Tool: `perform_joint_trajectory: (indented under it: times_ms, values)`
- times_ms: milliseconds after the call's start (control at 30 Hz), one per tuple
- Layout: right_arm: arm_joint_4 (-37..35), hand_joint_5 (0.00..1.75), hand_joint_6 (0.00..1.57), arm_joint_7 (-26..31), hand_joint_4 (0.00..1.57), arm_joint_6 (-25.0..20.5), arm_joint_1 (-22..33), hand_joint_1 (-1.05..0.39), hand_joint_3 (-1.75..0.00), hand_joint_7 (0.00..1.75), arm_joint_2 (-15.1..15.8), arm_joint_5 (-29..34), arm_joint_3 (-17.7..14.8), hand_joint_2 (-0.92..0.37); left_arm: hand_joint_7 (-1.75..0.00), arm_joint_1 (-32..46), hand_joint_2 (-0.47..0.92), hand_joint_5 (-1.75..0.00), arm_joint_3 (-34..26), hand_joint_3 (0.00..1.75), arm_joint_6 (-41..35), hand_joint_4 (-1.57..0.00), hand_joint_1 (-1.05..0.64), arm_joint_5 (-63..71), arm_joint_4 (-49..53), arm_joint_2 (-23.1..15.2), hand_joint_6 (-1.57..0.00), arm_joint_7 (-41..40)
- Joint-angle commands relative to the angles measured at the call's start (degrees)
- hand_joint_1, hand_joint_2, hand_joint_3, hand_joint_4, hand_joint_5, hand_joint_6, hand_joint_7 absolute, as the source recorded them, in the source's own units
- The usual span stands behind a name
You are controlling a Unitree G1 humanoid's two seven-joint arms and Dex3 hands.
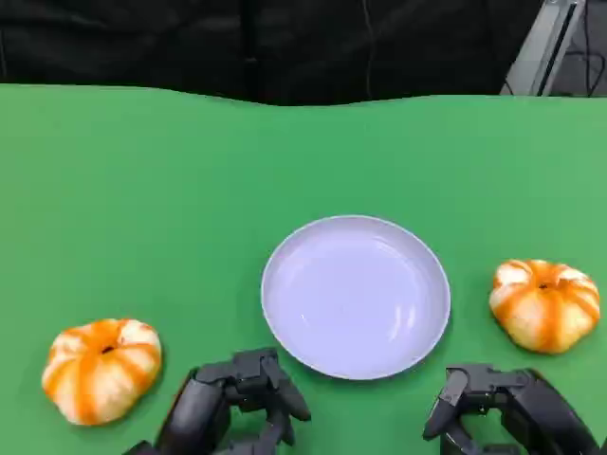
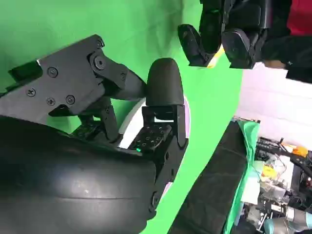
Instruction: Grasp the bread from the table and place it into the plate.
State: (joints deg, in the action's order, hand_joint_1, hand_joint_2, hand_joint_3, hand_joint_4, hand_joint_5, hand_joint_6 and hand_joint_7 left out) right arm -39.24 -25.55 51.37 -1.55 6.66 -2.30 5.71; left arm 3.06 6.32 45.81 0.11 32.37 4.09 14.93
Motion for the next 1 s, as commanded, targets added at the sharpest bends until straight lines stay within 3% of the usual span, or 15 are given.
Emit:
perform_joint_trajectory:
  times_ms: [33,467,567,600,700,800,867,933,1000]
  values:
    - [-0.2,1.45,0.85,-0.1,0.81,0.2,0.0,-0.14,-0.95,1.15,0.5,-0.6,-0.5,-0.61,-1.28,0.1,0.55,-1.58,-0.2,1.13,-0.1,-0.87,-0.06,-0.2,-0.5,-0.5,-0.92,-0.6]
    - [0.0,1.45,0.85,-0.3,0.81,-0.1,0.0,-0.15,-0.94,1.14,0.5,-0.8,-0.4,-0.62,-1.28,-0.1,0.55,-1.58,-0.3,1.12,0.6,-0.86,-0.06,0.0,-0.5,-0.5,-0.91,-0.9]
    - [-0.1,1.45,0.85,-0.2,0.81,-0.1,0.0,-0.15,-0.94,1.14,0.5,-0.7,-0.4,-0.62,-1.20,-0.1,0.57,-1.49,-0.6,1.08,0.8,-0.89,-0.04,-0.5,-0.3,-0.5,-0.93,-0.8]
    - [0.0,1.45,0.85,-0.1,0.81,-0.3,0.0,-0.15,-0.94,1.14,0.4,-0.5,-0.4,-0.62,-1.15,-0.1,0.59,-1.43,-0.7,1.05,0.8,-0.89,-0.04,-0.8,-0.4,-0.5,-0.94,-0.6]
    - [0.1,1.45,0.85,0.2,0.81,-0.4,0.0,-0.14,-0.94,1.13,0.4,-0.2,-0.3,-0.63,-0.72,0.3,0.70,-1.12,-1.0,0.83,-0.1,-0.92,-0.08,-1.6,-1.4,-0.4,-1.03,-0.4]
    - [0.0,1.46,0.85,0.2,0.81,-0.2,-0.1,-0.14,-0.93,1.13,0.3,-0.1,-0.3,-0.63,-0.19,1.3,0.73,-0.72,-1.1,0.73,-2.9,-1.00,-0.14,-3.7,-3.8,0.0,-1.17,0.2]
    - [-0.2,1.46,0.85,0.3,0.81,-0.2,-0.2,-0.14,-0.93,1.13,0.3,-0.1,-0.3,-0.63,-0.09,2.0,0.73,-0.61,-1.0,0.71,-4.9,-1.03,-0.16,-5.6,-5.7,0.1,-1.19,1.0]
    - [-0.3,1.46,0.86,0.5,0.81,-0.2,-0.2,-0.14,-0.93,1.13,0.3,0.1,-0.3,-0.63,-0.02,2.5,0.84,-0.32,-0.8,0.43,-6.7,-1.09,-0.21,-7.5,-7.4,0.2,-1.14,1.9]
    - [-0.4,1.46,0.86,0.5,0.81,-0.3,-0.3,-0.14,-0.93,1.13,0.3,0.2,-0.3,-0.63,0.00,3.0,0.90,-0.17,-0.7,0.26,-8.8,-1.10,-0.25,-9.2,-9.5,-0.2,-1.07,3.0]
